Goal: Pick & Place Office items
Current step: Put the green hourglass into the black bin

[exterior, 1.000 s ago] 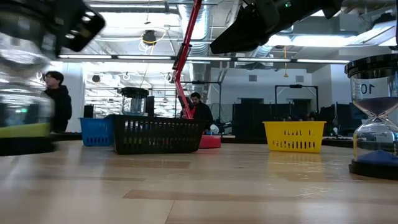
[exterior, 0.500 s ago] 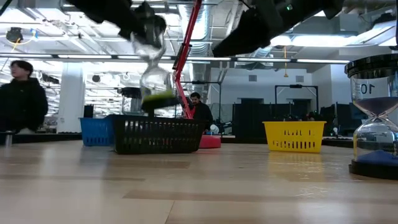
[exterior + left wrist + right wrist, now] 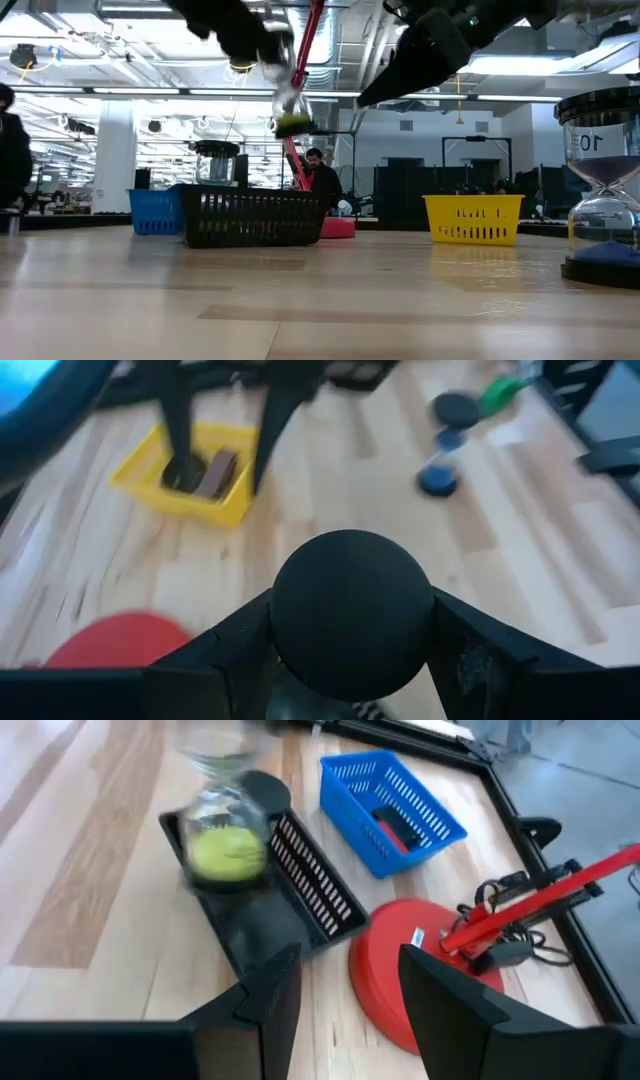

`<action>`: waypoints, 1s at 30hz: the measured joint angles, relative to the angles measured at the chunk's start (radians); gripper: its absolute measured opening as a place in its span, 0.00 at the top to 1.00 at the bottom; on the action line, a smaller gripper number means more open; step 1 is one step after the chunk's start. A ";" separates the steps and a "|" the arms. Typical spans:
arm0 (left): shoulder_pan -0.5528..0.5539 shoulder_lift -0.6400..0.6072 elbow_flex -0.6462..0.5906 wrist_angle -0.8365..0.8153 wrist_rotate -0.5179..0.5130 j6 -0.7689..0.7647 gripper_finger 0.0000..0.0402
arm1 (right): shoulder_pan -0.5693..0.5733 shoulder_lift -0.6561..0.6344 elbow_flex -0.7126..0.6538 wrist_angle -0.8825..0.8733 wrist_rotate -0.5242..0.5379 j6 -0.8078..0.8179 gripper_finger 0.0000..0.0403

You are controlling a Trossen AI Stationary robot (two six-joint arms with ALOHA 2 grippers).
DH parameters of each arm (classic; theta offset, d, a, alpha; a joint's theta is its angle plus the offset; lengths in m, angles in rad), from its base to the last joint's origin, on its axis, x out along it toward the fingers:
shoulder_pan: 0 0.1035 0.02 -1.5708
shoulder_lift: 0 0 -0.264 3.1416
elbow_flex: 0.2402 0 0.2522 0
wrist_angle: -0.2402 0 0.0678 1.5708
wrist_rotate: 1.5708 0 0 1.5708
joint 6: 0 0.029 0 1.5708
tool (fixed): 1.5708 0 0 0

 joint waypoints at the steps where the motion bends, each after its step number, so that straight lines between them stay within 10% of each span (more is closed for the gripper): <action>1: 0.022 0.000 -0.010 0.001 0.014 0.001 0.49 | -0.003 0.000 0.000 -0.012 0.000 0.000 0.61; 30: 0.140 0.019 -0.159 0.025 0.151 -0.081 0.47 | -0.040 0.000 0.000 -0.069 -0.001 0.054 0.61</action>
